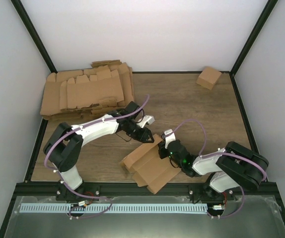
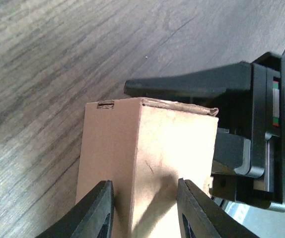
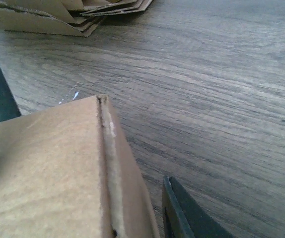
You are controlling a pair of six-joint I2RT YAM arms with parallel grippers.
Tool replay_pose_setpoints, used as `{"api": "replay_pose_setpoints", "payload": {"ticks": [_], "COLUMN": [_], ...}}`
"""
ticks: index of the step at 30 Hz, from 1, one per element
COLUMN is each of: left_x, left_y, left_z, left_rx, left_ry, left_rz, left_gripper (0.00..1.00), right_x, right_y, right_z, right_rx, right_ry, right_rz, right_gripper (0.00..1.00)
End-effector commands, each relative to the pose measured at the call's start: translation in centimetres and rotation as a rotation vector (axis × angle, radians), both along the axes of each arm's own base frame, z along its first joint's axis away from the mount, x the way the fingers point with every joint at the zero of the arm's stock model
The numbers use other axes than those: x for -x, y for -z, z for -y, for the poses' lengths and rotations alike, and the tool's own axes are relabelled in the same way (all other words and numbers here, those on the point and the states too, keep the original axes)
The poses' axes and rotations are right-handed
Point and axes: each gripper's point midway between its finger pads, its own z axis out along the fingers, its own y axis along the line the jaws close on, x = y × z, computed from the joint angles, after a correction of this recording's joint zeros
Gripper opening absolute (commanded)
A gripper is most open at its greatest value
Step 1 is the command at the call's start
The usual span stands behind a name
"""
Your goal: Fold the paper box
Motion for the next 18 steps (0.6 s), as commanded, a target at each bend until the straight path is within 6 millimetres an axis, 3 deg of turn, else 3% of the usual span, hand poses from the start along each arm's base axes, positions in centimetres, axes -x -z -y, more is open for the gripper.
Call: {"api": "replay_pose_setpoints", "payload": {"ticks": [1,10,15,18], "left_x": [1.2,1.0,0.7,0.1], "left_y": [-0.5,-0.7,-1.3,-2.5], "left_z": [-0.3,-0.4,-0.4,-0.7], "left_rx": [0.002,-0.001,0.001,-0.004], "left_ry": [0.012,-0.001,-0.01,-0.033], "left_rz": [-0.023,-0.01,0.011,0.061], "left_gripper": [0.38,0.4,0.45,0.56], "right_x": [-0.6,0.0,-0.1,-0.3], "right_y": [-0.9,-0.2,-0.2,-0.4], "right_z": [-0.4,-0.8,-0.7,-0.5], "right_rx": [-0.023,-0.023,-0.031,-0.031], "right_ry": [0.01,-0.024,-0.013,0.004], "right_rz": [0.021,-0.002,-0.01,-0.004], "right_gripper": [0.25,0.27,0.18,0.12]}}
